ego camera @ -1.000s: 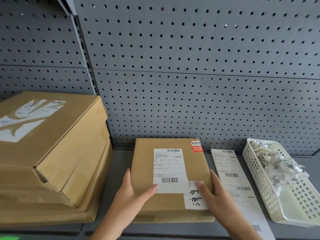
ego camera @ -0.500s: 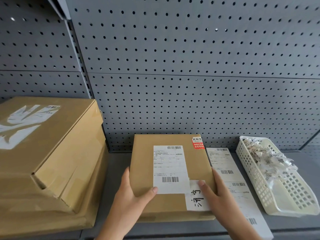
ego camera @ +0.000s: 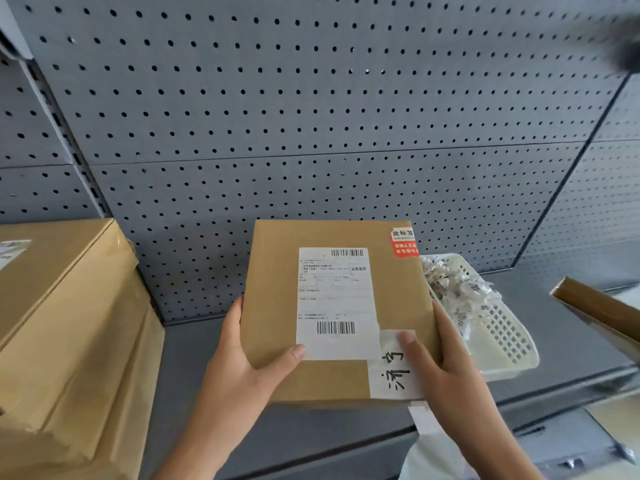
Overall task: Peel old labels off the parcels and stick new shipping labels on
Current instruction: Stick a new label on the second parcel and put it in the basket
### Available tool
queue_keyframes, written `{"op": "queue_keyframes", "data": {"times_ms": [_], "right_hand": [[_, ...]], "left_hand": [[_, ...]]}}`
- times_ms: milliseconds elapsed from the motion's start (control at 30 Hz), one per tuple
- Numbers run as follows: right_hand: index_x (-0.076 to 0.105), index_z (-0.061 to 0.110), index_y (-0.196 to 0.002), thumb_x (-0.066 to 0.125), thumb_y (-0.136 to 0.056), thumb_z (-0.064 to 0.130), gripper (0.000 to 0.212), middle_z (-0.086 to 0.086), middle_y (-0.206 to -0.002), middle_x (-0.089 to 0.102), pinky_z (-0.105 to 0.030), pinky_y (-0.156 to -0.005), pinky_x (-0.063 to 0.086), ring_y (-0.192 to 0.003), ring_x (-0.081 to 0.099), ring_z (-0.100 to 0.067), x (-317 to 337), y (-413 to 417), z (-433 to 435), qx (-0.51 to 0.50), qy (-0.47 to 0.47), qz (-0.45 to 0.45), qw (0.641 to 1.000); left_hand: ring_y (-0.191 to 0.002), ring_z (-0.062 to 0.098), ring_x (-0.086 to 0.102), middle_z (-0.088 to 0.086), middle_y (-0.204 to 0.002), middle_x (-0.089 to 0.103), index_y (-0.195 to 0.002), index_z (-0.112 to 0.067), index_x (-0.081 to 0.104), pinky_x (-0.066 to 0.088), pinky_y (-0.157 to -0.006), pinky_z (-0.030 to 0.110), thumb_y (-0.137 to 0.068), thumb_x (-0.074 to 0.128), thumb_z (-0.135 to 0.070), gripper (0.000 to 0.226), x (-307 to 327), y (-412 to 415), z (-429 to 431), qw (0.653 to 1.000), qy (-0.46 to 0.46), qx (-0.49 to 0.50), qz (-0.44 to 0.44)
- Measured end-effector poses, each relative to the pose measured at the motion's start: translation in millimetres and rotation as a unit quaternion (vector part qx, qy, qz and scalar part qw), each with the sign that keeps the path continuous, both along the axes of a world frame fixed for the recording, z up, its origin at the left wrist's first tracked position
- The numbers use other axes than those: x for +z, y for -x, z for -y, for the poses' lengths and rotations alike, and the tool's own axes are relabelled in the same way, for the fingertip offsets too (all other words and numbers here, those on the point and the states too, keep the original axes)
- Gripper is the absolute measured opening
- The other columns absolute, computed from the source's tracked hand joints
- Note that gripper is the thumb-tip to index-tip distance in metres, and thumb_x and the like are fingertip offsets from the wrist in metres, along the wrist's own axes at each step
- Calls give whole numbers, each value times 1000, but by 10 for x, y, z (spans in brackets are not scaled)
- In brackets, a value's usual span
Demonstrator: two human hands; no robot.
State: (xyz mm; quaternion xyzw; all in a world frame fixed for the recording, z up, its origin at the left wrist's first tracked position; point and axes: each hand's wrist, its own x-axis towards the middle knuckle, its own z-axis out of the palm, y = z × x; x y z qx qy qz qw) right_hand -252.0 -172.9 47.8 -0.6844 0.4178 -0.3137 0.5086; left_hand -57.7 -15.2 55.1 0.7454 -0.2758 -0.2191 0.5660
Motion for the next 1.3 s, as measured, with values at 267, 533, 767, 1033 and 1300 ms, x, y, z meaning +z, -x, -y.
{"op": "queue_keyframes", "data": {"times_ms": [267, 533, 767, 1033, 1300], "right_hand": [[28, 53, -146, 58, -95, 43, 60, 34, -104, 62, -16, -67, 49, -85, 63, 13, 231, 849, 173, -77, 8, 8, 997], [27, 53, -146, 59, -92, 43, 63, 20, -101, 70, -39, -76, 61, -83, 71, -4, 317, 1964, 333, -175, 0, 20, 984], [26, 52, -147, 57, -92, 47, 64, 19, -118, 65, -37, -82, 59, -92, 70, -3, 222, 2920, 345, -284, 29, 8, 958], [28, 44, -148, 58, -94, 42, 62, 15, -118, 65, -22, -72, 58, -87, 68, 3, 68, 3784, 170, -444, 29, -39, 894], [32, 38, -149, 59, -96, 36, 59, 25, -114, 62, -11, -72, 50, -95, 63, 10, -203, 4469, -49, -539, 18, -47, 841]], "left_hand": [[-105, -23, 54, -42, -119, 59, -143, -56, 32, 42, -88, 16, -74, 84, -43, 87, 210, 676, 453, 997, 32, -70, 14], [-103, -16, 60, -35, -117, 63, -146, -51, 33, 46, -84, 17, -70, 85, -42, 92, 276, 1564, 1129, 983, 51, -175, 11], [-99, -5, 68, -29, -112, 68, -137, -52, 40, 55, -81, 21, -71, 84, -38, 81, 219, 2386, 1759, 949, 46, -310, -21], [-92, -14, 63, -20, -115, 64, -136, -45, 34, 50, -65, 4, -64, 83, -43, 87, -24, 3344, 2433, 888, 29, -458, -27], [-103, 3, 64, -20, -121, 59, -146, -44, 30, 53, -63, 11, -69, 84, -43, 95, -306, 4198, 2764, 825, -2, -564, -26]]}}
